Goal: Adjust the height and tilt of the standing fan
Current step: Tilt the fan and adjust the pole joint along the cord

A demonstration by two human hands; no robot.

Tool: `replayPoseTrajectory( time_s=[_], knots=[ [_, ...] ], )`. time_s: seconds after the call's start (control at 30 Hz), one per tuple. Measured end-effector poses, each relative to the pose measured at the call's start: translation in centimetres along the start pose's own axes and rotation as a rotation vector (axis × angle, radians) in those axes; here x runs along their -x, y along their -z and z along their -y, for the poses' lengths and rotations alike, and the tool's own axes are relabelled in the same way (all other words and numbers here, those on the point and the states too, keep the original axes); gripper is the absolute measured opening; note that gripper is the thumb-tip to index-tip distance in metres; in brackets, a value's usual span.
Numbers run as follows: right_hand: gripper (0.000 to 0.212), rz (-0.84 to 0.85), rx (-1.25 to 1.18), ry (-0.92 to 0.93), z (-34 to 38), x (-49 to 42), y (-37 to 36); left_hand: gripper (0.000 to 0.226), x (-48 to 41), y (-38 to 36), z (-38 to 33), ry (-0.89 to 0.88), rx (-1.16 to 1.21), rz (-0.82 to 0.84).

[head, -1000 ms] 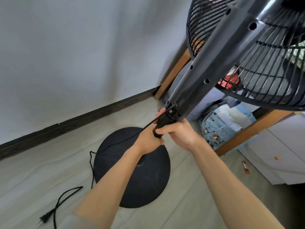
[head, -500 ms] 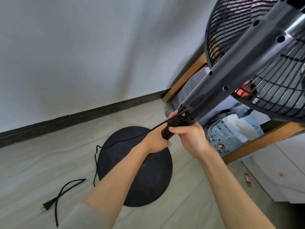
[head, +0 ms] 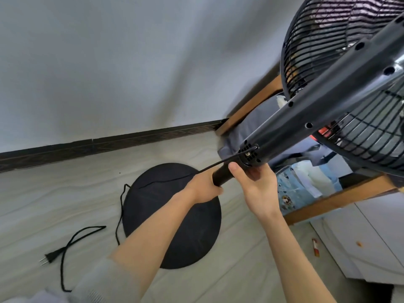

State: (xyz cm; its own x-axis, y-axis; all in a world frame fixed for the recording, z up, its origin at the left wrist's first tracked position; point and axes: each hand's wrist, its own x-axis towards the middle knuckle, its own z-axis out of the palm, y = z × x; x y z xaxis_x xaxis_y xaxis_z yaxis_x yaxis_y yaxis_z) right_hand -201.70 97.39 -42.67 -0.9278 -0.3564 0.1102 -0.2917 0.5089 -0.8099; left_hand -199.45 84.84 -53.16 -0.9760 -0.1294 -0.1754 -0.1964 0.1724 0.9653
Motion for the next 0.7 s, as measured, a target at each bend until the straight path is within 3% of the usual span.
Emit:
replayPoseTrajectory(
  time_s=[0.07,0.23,0.57,0.67,0.7],
  knots=[
    [0.045,-0.003,0.009,0.01,-0.3,0.4,0.0,0.045,0.1,0.0,-0.2,0.014,0.013,0.007],
    [0.069,-0.288,0.061,0.03,0.7,1.3,-1.7,0.036,-0.1,-0.2,0.1,0.01,0.017,0.009],
    [0.058,0.022,-0.042,0.037,0.0,1.2,0.8,0.04,-0.1,-0.4,0.5,0.016,0.019,-0.048],
    [0.063,0.085,-0.229,0.055,1.1,0.8,3.0,0.028,1.7,-1.2,0.1,0.058,-0.117,-0.169],
    [0.061,0.097,-0.309,0.054,1.7,0.3,3.8,0.036,2.5,-1.5,0.0,0.061,-0.183,-0.222]
  ],
)
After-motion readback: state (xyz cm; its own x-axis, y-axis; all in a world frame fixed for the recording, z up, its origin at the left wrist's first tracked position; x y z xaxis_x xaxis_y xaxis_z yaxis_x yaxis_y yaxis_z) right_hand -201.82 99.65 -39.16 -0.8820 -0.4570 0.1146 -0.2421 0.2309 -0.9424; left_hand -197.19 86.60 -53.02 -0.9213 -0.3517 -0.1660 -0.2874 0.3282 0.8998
